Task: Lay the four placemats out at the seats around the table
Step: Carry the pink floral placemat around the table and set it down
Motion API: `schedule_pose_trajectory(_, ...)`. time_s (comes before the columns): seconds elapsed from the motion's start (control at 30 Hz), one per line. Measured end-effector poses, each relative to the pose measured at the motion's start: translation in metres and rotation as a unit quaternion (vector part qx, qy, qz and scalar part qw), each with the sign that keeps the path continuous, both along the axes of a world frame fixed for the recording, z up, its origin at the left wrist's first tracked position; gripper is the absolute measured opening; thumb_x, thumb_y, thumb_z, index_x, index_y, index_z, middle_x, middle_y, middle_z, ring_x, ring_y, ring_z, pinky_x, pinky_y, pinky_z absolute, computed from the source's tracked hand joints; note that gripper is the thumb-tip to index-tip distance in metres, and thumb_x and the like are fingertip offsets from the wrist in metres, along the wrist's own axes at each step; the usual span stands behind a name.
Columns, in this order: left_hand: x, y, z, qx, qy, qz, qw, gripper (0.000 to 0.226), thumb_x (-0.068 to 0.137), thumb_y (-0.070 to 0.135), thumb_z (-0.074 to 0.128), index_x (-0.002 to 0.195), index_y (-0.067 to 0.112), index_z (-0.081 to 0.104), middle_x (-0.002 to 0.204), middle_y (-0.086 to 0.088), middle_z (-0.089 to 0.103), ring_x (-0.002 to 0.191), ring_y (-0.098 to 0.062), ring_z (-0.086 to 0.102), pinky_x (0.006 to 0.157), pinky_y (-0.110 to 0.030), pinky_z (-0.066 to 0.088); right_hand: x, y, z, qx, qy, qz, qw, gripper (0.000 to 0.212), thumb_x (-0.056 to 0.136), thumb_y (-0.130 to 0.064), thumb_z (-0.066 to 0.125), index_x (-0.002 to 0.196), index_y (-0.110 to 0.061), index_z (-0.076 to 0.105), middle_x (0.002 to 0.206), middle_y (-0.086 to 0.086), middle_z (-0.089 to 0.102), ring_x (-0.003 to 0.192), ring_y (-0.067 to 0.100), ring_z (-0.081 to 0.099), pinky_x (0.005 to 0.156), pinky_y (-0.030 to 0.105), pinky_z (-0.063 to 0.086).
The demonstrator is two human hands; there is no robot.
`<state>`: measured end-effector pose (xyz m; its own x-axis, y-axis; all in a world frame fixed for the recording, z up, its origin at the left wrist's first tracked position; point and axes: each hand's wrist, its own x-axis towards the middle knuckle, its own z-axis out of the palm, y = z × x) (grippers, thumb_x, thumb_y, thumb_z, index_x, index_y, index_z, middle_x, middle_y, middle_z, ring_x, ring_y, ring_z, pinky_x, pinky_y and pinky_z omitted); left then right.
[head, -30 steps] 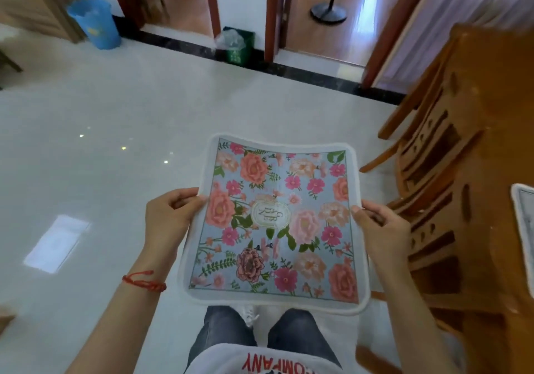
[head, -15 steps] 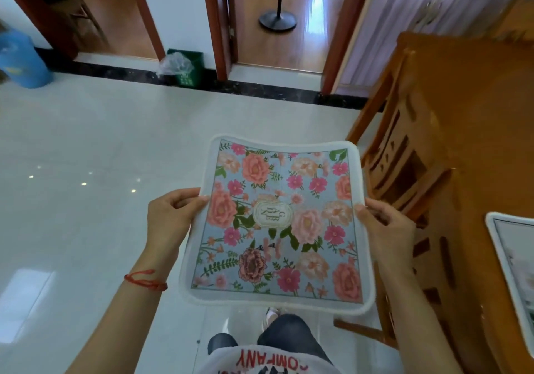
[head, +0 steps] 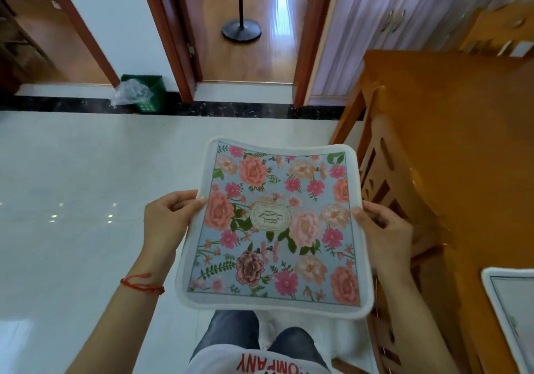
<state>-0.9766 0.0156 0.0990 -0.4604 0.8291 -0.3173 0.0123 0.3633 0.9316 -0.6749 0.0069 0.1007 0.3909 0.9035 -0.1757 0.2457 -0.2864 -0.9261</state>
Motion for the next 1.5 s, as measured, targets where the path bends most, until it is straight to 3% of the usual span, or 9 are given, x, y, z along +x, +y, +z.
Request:
schedule_pose_trajectory(0.13, 0.0, 0.065, -0.003, -0.002, 0.006, -0.044, 0.999, 0.015, 0.077, 0.011, 0.072, 0.092, 0.008, 0.069, 0.081, -0.007, 0.069, 0.067, -0.015, 0.065, 0.055, -0.016, 0.055, -0.001, 0.042, -0.005, -0.004, -0.001, -0.044, 0.999, 0.023, 0.084, -0.019, 0.064, 0.107, -0.019, 0.064, 0.085, -0.002, 0.069, 0.071, 0.013, 0.068, 0.062, 0.03, 0.057)
schedule_pose_trajectory(0.23, 0.001, 0.116, 0.001, 0.003, 0.009, -0.087, 0.996, 0.008, 0.077, 0.011, 0.071, 0.085, 0.013, 0.069, 0.079, -0.005, 0.069, 0.058, -0.007, 0.066, 0.053, -0.016, 0.054, -0.003, 0.073, -0.004, 0.014, 0.008, -0.076, 0.997, 0.017, 0.084, -0.016, 0.064, 0.099, -0.024, 0.063, 0.079, -0.007, 0.068, 0.061, 0.002, 0.067, 0.053, 0.017, 0.054)
schedule_pose_trajectory(0.37, 0.006, 0.178, 0.009, 0.012, 0.025, -0.138, 0.99, 0.007, 0.077, 0.011, 0.071, 0.083, 0.016, 0.07, 0.077, -0.003, 0.07, 0.065, -0.018, 0.066, 0.06, -0.025, 0.059, -0.002, 0.11, -0.001, 0.016, 0.006, -0.128, 0.992, 0.014, 0.084, -0.019, 0.065, 0.097, -0.019, 0.069, 0.076, -0.005, 0.071, 0.067, 0.013, 0.069, 0.061, 0.03, 0.058)
schedule_pose_trajectory(0.47, 0.015, 0.216, 0.014, 0.015, 0.024, -0.177, 0.984, 0.007, 0.077, 0.012, 0.072, 0.079, 0.019, 0.069, 0.076, -0.002, 0.071, 0.066, -0.021, 0.066, 0.059, -0.026, 0.059, 0.001, 0.127, 0.003, 0.034, 0.012, -0.151, 0.988, 0.014, 0.084, -0.018, 0.064, 0.084, -0.032, 0.066, 0.07, -0.009, 0.071, 0.064, 0.01, 0.069, 0.057, 0.025, 0.057)
schedule_pose_trajectory(0.6, 0.037, 0.258, 0.016, 0.016, 0.025, -0.221, 0.975, 0.008, 0.077, 0.013, 0.071, 0.08, 0.02, 0.07, 0.072, 0.002, 0.072, 0.06, -0.014, 0.068, 0.059, -0.026, 0.059, 0.014, 0.141, 0.005, 0.035, 0.021, -0.192, 0.98, 0.011, 0.084, -0.016, 0.064, 0.087, -0.027, 0.066, 0.069, -0.007, 0.071, 0.064, 0.01, 0.069, 0.057, 0.026, 0.057)
schedule_pose_trajectory(0.97, 0.152, 0.34, 0.019, 0.042, 0.032, -0.348, 0.936, 0.011, 0.079, 0.01, 0.069, 0.083, 0.02, 0.072, 0.071, 0.005, 0.072, 0.066, -0.015, 0.068, 0.064, -0.027, 0.059, 0.09, 0.155, 0.008, 0.049, 0.023, -0.319, 0.946, 0.011, 0.085, -0.015, 0.063, 0.095, -0.016, 0.066, 0.076, -0.005, 0.07, 0.061, 0.01, 0.069, 0.051, 0.023, 0.056)
schedule_pose_trajectory(1.23, 0.262, 0.385, 0.02, 0.043, 0.049, -0.419, 0.906, 0.008, 0.08, 0.013, 0.068, 0.087, 0.016, 0.07, 0.081, -0.003, 0.07, 0.076, -0.025, 0.066, 0.079, -0.04, 0.055, 0.153, 0.153, 0.01, 0.066, 0.021, -0.408, 0.91, 0.009, 0.084, -0.015, 0.063, 0.092, -0.018, 0.065, 0.066, -0.015, 0.069, 0.061, 0.005, 0.068, 0.05, 0.018, 0.053)
schedule_pose_trajectory(1.4, 0.317, 0.403, 0.02, 0.035, 0.032, -0.469, 0.882, 0.01, 0.08, 0.012, 0.068, 0.081, 0.022, 0.068, 0.061, 0.014, 0.068, 0.059, -0.005, 0.065, 0.061, -0.025, 0.055, 0.177, 0.151, 0.006, 0.06, 0.006, -0.456, 0.888, 0.012, 0.085, -0.016, 0.063, 0.096, -0.014, 0.067, 0.076, -0.011, 0.07, 0.065, 0.008, 0.069, 0.055, 0.021, 0.056)
schedule_pose_trajectory(1.5, 0.348, 0.42, 0.018, 0.03, 0.033, -0.494, 0.868, 0.01, 0.081, 0.012, 0.068, 0.089, 0.017, 0.07, 0.068, 0.012, 0.068, 0.059, -0.006, 0.064, 0.062, -0.024, 0.054, 0.189, 0.156, 0.004, 0.053, 0.011, -0.49, 0.87, 0.012, 0.085, -0.017, 0.063, 0.095, -0.014, 0.069, 0.084, -0.002, 0.07, 0.068, 0.011, 0.069, 0.057, 0.024, 0.058)
